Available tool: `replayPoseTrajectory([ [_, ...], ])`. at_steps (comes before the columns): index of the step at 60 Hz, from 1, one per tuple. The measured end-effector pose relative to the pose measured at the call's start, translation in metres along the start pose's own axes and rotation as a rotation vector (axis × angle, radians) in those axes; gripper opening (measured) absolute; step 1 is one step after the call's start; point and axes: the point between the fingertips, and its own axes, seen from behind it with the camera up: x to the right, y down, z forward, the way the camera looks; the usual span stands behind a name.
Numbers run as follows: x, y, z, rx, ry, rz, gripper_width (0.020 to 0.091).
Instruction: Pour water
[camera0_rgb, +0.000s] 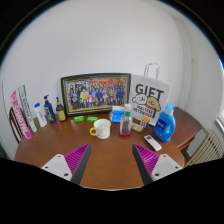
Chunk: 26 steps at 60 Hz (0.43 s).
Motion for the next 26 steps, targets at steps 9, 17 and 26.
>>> replayPoseTrajectory([
  [9,-0.004,0.01,-0.032,-0.012,0.022,-0.032,0.0856],
  [17,-0.006,0.017,-0.047,-0.015,0.019,-0.029,0.0854],
  [26,0.003,0.011,-0.055,-0.005,0.051,-0.046,0.0854],
])
